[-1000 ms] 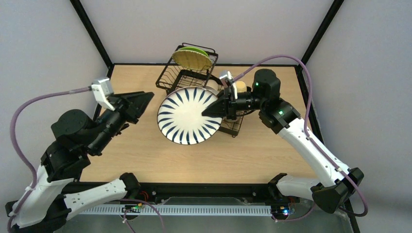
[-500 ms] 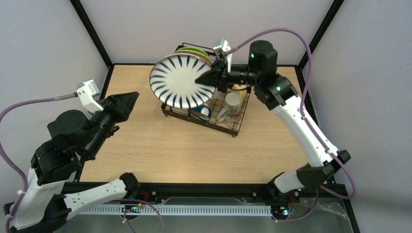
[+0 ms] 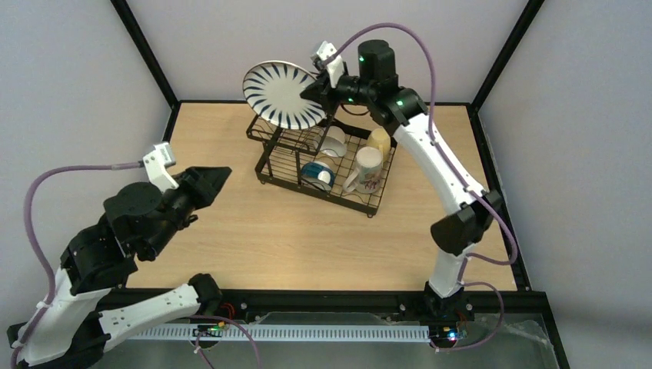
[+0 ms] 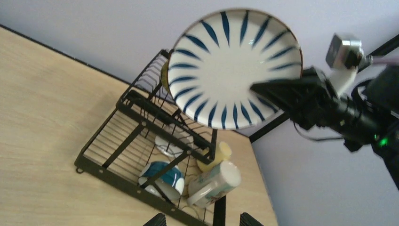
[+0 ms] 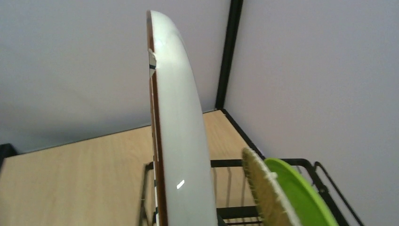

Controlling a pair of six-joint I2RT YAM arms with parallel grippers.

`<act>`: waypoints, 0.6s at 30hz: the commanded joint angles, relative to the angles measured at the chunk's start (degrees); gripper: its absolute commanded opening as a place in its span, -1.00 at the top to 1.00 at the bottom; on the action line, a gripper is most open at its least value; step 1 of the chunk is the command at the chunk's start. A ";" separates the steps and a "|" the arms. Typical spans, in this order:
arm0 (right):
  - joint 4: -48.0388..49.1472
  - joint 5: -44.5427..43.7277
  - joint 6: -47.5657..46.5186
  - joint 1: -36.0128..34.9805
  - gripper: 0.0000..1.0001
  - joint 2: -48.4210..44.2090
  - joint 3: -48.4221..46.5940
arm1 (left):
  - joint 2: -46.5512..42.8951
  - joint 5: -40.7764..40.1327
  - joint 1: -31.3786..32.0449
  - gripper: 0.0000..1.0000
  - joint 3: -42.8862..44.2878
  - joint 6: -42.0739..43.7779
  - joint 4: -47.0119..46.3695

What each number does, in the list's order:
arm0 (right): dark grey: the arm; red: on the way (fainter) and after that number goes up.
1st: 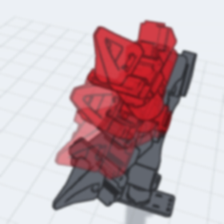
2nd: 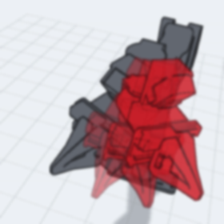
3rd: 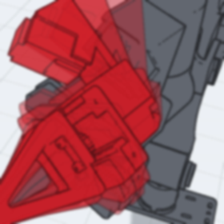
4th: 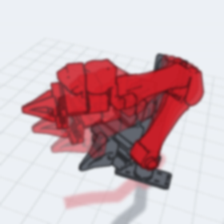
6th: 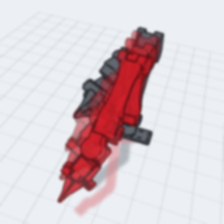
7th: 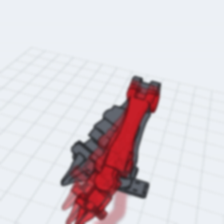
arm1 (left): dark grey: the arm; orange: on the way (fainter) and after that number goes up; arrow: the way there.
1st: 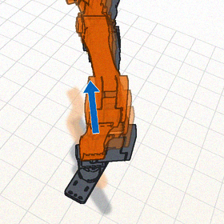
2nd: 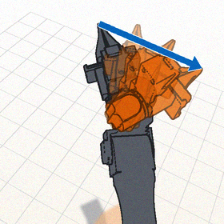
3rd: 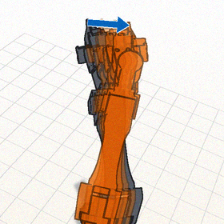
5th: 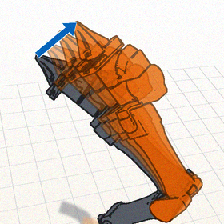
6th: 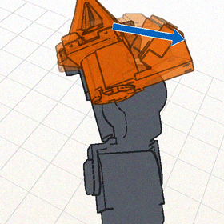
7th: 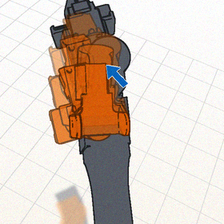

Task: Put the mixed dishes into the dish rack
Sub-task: Insert the plate into the dish rack.

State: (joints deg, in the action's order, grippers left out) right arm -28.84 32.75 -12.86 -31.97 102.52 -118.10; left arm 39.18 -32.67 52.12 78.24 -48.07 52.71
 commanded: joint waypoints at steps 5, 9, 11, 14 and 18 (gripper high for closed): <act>7.37 -2.17 -8.18 4.14 1.00 6.16 -10.69 | 1.73 2.45 0.26 -0.79 -4.46 0.23 -3.72; 8.07 -1.48 -9.44 5.78 1.00 7.88 -12.47 | 2.48 2.60 0.26 -0.79 -6.12 1.73 -6.48; 8.35 -1.31 -10.29 5.95 1.00 8.17 -12.45 | 3.12 2.48 0.26 -0.80 -6.12 2.20 -6.78; 8.48 -0.79 -11.05 5.95 1.00 8.61 -12.50 | 4.07 2.65 0.26 -0.80 -6.31 2.62 -7.34; 8.45 0.43 -11.74 5.95 1.00 9.09 -12.33 | 4.74 3.40 0.26 -0.80 -6.84 2.81 -8.33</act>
State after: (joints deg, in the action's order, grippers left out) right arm -27.88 30.50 -22.87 -25.56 112.27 -126.72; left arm 43.22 -29.76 52.12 72.47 -46.37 46.26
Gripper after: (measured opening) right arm 0.203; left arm 0.899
